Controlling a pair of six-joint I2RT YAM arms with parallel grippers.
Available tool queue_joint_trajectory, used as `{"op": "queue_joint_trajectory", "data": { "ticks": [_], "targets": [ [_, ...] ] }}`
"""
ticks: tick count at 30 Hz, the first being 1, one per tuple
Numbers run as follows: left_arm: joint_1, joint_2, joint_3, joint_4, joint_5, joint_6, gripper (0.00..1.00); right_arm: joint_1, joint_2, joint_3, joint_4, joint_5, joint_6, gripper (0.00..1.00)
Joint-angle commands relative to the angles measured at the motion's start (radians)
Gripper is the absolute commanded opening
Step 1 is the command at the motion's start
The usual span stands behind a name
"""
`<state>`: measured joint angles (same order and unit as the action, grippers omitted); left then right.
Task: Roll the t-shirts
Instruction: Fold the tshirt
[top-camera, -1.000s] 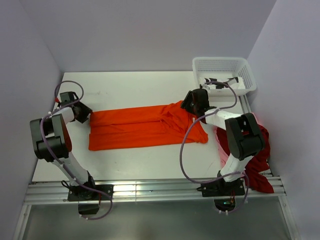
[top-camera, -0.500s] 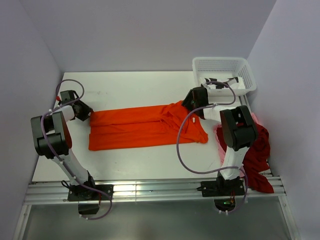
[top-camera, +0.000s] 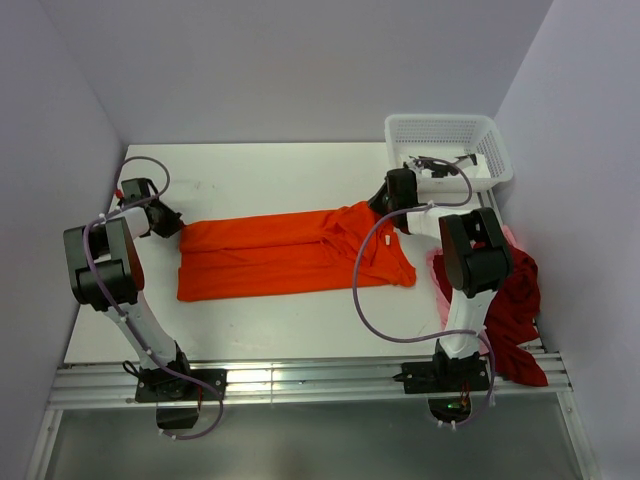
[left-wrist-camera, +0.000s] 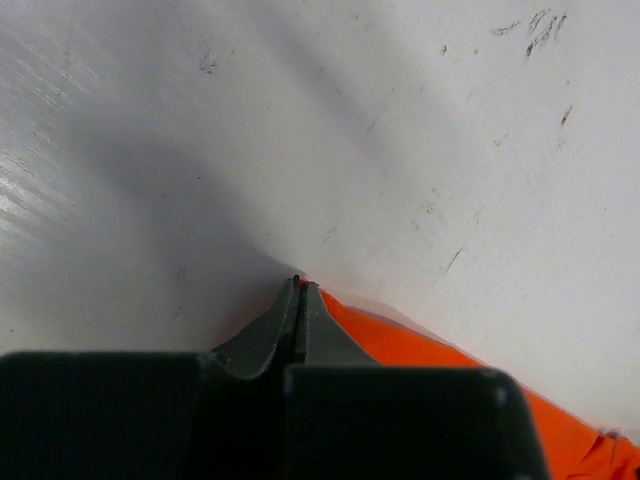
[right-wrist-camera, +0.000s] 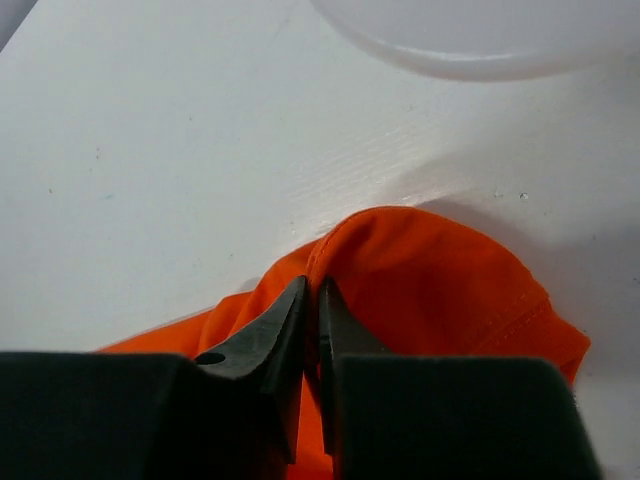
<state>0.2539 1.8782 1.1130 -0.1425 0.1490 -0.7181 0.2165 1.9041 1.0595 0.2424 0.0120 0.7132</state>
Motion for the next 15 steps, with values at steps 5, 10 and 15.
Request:
{"op": "queue_joint_trajectory", "data": {
  "ticks": [5, 10, 15],
  "targets": [
    [0.002, -0.048, 0.016, -0.008, -0.031, 0.016, 0.0, -0.02, -0.04, 0.0, 0.08, 0.052, -0.008, 0.01],
    [0.021, -0.067, -0.001, -0.011, -0.042, 0.012, 0.0, -0.026, -0.042, 0.014, 0.077, 0.101, -0.027, 0.01],
    [0.027, -0.071, -0.015, 0.0, -0.045, 0.008, 0.0, -0.034, -0.025, 0.045, 0.038, 0.128, -0.023, 0.01]
  ]
}}
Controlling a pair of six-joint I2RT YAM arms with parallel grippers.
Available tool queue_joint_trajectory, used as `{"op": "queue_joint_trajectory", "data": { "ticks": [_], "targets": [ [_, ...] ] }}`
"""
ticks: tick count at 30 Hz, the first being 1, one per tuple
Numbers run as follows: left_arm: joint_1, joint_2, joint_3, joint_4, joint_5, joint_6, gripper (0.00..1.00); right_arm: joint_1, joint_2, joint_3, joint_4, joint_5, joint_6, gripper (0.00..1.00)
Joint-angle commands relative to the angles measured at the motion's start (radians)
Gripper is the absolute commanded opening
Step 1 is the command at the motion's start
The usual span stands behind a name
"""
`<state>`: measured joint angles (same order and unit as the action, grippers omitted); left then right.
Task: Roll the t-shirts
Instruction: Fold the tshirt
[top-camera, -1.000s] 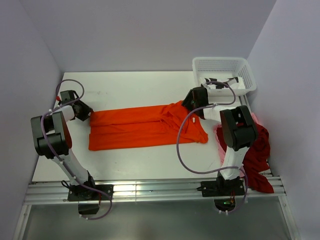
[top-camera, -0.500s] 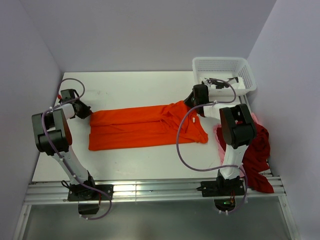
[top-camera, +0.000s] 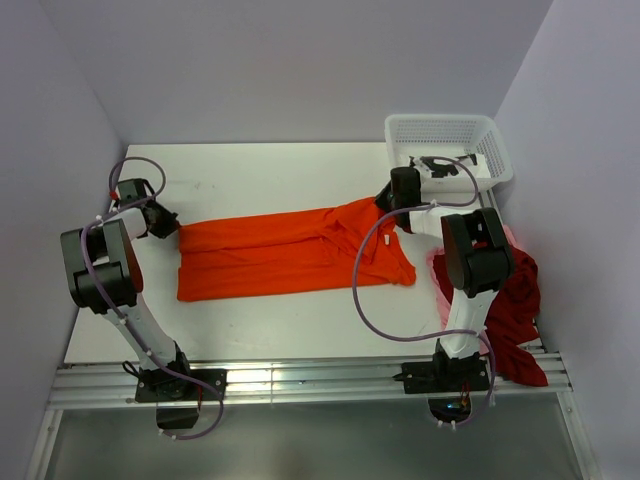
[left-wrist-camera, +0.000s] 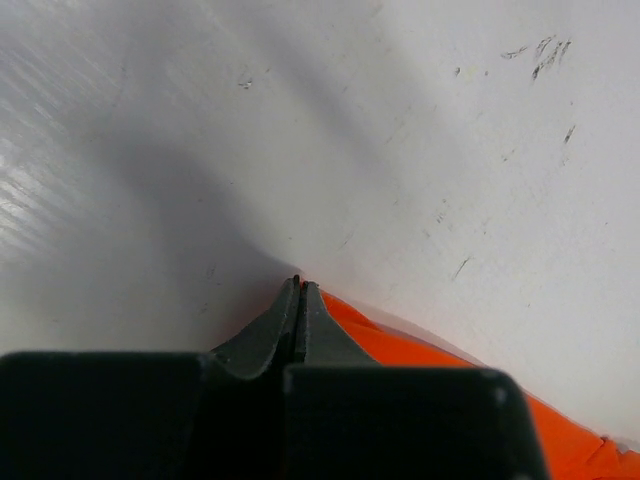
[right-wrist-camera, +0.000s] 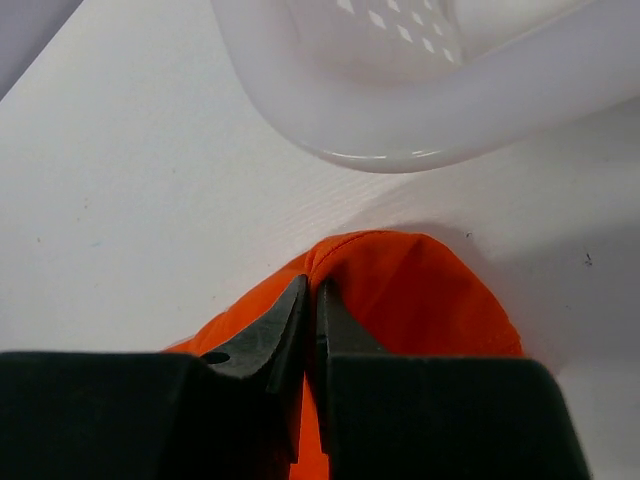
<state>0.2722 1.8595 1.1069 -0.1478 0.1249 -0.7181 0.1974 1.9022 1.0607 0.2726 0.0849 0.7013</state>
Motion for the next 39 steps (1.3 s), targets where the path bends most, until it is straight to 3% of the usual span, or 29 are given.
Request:
{"op": "queue_joint_trajectory", "data": {
  "ticks": [1, 9, 12, 13, 15, 16, 17, 25, 30, 36, 39],
  "targets": [
    [0.009, -0.051, -0.007, 0.004, -0.025, 0.008, 0.0, -0.016, -0.029, 0.039, 0.004, 0.071, -0.006, 0.02],
    [0.01, -0.052, -0.004, 0.002, -0.025, 0.006, 0.0, -0.038, -0.034, 0.067, -0.084, 0.122, 0.026, 0.11],
    [0.01, -0.054, -0.004, 0.001, -0.034, 0.009, 0.0, -0.044, -0.017, 0.103, -0.124, 0.092, 0.014, 0.2],
    [0.009, -0.054, -0.004, -0.001, -0.039, 0.009, 0.0, -0.05, -0.009, 0.119, -0.154, 0.085, 0.015, 0.3],
    [0.009, -0.051, -0.007, 0.002, -0.033, 0.009, 0.0, -0.059, 0.006, 0.146, -0.168, 0.032, 0.004, 0.41],
    [0.009, -0.051, -0.007, 0.005, -0.031, 0.009, 0.0, -0.07, 0.008, 0.15, -0.179, 0.018, 0.009, 0.52],
    [0.01, -0.048, -0.007, 0.008, -0.03, 0.009, 0.0, -0.075, 0.005, 0.147, -0.177, 0.006, 0.004, 0.53],
    [0.007, -0.039, 0.01, -0.016, -0.045, 0.017, 0.04, -0.079, -0.121, 0.044, -0.156, -0.025, -0.01, 0.54],
    [0.007, -0.089, 0.007, -0.035, -0.073, 0.009, 0.36, -0.078, -0.208, -0.019, -0.144, -0.08, -0.014, 0.54],
    [0.007, -0.158, 0.002, -0.068, -0.12, -0.001, 0.42, -0.078, -0.265, -0.091, -0.11, -0.174, -0.025, 0.44],
    [-0.004, -0.209, -0.024, -0.068, -0.174, -0.02, 0.43, -0.076, -0.243, -0.096, -0.084, -0.227, -0.019, 0.33]
  ]
}}
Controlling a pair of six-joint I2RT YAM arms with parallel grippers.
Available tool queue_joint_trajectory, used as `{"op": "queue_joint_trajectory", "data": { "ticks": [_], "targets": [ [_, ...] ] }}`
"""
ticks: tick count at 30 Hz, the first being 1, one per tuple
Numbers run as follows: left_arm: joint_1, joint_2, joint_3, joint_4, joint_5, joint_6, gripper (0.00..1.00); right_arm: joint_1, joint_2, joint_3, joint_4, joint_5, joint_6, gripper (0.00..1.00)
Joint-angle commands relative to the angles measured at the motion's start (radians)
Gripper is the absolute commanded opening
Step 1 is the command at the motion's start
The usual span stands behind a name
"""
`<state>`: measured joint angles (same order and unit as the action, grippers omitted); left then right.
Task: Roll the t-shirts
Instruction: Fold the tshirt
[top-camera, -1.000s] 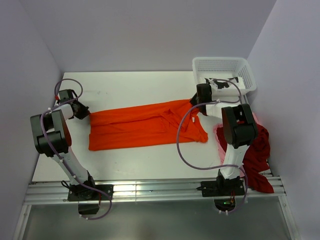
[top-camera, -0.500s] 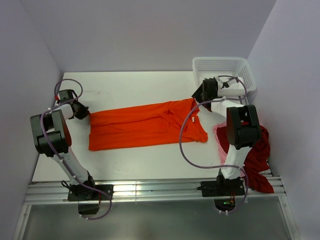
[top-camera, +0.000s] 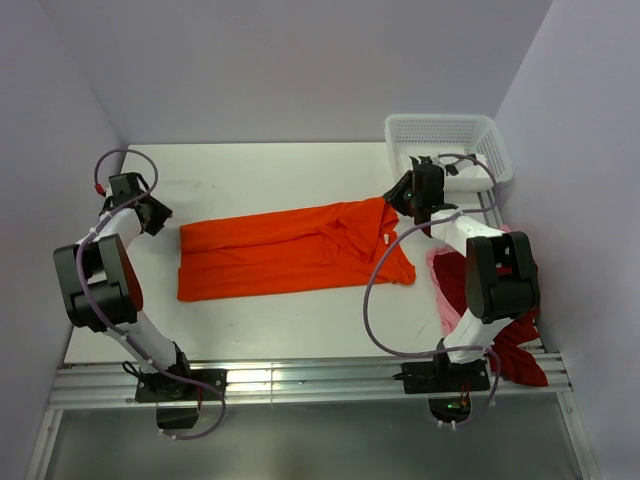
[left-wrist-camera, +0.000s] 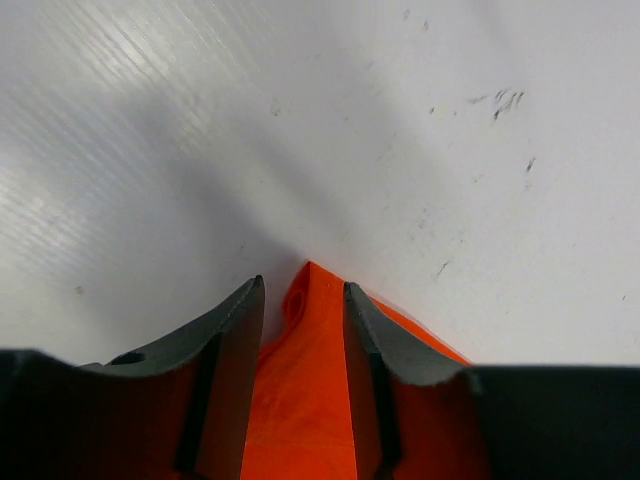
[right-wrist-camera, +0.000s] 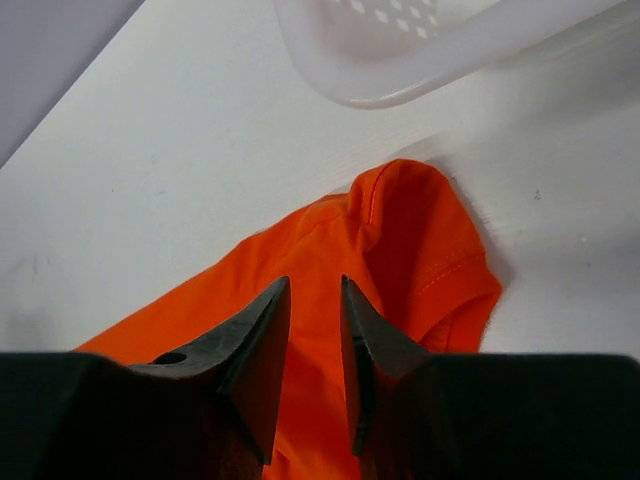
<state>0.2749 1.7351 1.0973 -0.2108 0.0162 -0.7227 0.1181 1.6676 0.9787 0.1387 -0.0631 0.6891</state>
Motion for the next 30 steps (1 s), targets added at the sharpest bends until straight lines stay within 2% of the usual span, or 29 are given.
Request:
{"op": "queue_joint_trajectory", "data": {
  "ticks": [1, 3, 5, 11, 14, 15, 17, 20, 23, 27, 30],
  "targets": [
    [-0.014, -0.097, -0.014, -0.019, -0.084, -0.017, 0.43, 0.003, 0.004, 0.006, 0.045, -0.096, -0.003, 0.31],
    [-0.048, -0.129, -0.005, -0.038, -0.142, -0.014, 0.43, 0.005, 0.043, 0.024, 0.041, -0.142, -0.003, 0.26],
    [-0.071, -0.143, 0.01, -0.058, -0.156, -0.006, 0.42, 0.011, 0.075, 0.047, 0.038, -0.144, 0.006, 0.25],
    [-0.201, -0.161, 0.021, -0.009, -0.065, 0.002, 0.41, 0.012, 0.173, 0.106, -0.001, -0.135, 0.052, 0.19],
    [-0.275, -0.131, 0.032, 0.016, -0.042, -0.011, 0.4, 0.015, 0.198, 0.132, -0.069, -0.067, 0.087, 0.12],
    [-0.33, -0.109, 0.035, 0.024, -0.042, -0.021, 0.4, 0.014, 0.202, 0.138, -0.088, -0.051, 0.092, 0.11],
    [-0.371, -0.085, 0.047, 0.04, -0.033, -0.026, 0.4, 0.014, 0.202, 0.146, -0.131, -0.014, 0.101, 0.11],
    [-0.472, -0.001, 0.088, 0.048, -0.025, -0.04, 0.38, 0.014, 0.195, 0.146, -0.163, -0.003, 0.087, 0.14],
    [-0.519, 0.049, 0.14, 0.047, -0.007, -0.047, 0.37, 0.014, 0.173, 0.149, -0.169, -0.018, 0.053, 0.18],
    [-0.591, 0.112, 0.203, 0.05, 0.025, -0.043, 0.37, 0.015, 0.086, 0.097, -0.142, -0.081, 0.01, 0.33],
    [-0.627, 0.136, 0.236, 0.048, 0.033, -0.043, 0.37, 0.029, -0.003, 0.025, -0.071, -0.115, -0.028, 0.41]
  ]
}}
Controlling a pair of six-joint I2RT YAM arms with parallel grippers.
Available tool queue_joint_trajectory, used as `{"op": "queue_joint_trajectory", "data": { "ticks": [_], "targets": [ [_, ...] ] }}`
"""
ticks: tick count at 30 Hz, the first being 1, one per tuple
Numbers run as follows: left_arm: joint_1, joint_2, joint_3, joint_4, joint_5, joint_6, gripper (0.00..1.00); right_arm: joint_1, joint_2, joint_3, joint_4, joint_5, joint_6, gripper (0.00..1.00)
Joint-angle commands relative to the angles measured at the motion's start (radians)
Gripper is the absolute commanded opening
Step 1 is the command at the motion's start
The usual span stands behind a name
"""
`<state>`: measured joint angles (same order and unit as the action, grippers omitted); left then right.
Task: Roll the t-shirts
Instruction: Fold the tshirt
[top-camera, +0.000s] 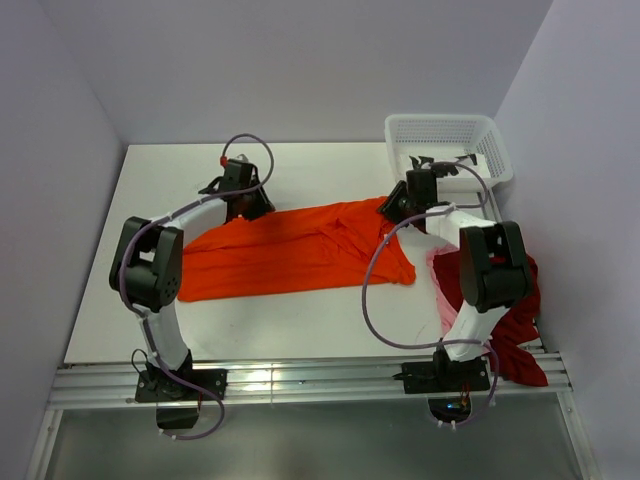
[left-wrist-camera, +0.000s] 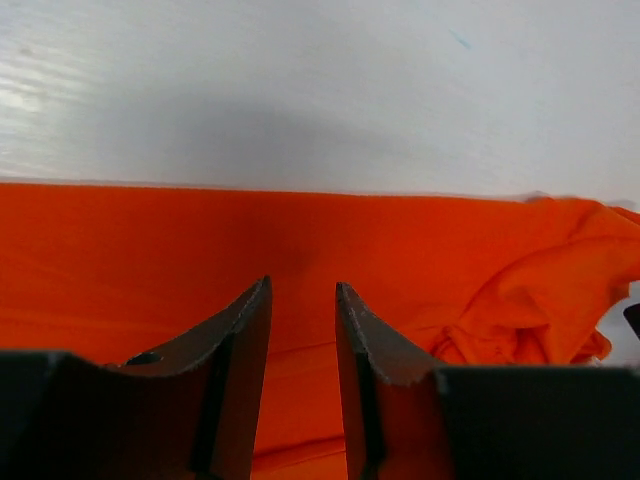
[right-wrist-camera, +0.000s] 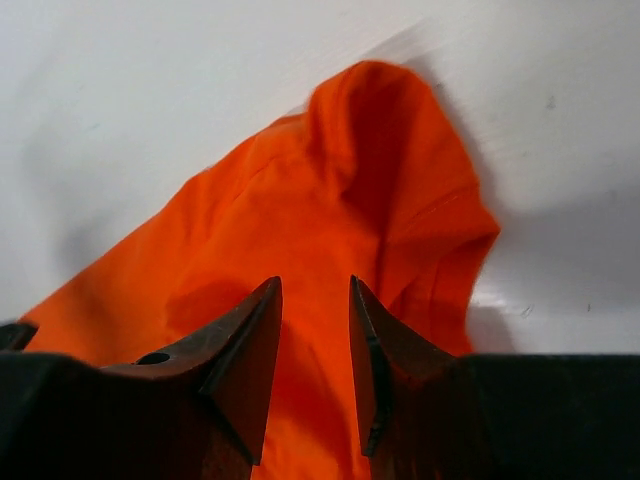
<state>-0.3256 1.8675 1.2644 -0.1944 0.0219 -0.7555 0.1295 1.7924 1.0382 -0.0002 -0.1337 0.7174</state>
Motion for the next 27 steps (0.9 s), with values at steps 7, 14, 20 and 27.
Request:
{"op": "queue_joint_trajectory", "data": {
  "ticks": [7, 14, 20, 27],
  "targets": [
    [-0.064, 0.05, 0.116, 0.047, 0.091, -0.004, 0.37, 0.137, -0.237, -0.081, -0.023, -0.032, -0.18, 0.42],
    [-0.095, 0.116, 0.154, 0.079, 0.162, -0.001, 0.37, 0.252, -0.309, -0.213, 0.089, -0.011, -0.093, 0.51],
    [-0.101, 0.183, 0.217, 0.087, 0.234, 0.039, 0.37, 0.34, -0.239, -0.187, 0.083, 0.074, -0.088, 0.52],
    [-0.107, 0.254, 0.288, 0.089, 0.303, 0.025, 0.37, 0.36, -0.169, -0.199, 0.123, 0.121, -0.033, 0.53]
  ]
}}
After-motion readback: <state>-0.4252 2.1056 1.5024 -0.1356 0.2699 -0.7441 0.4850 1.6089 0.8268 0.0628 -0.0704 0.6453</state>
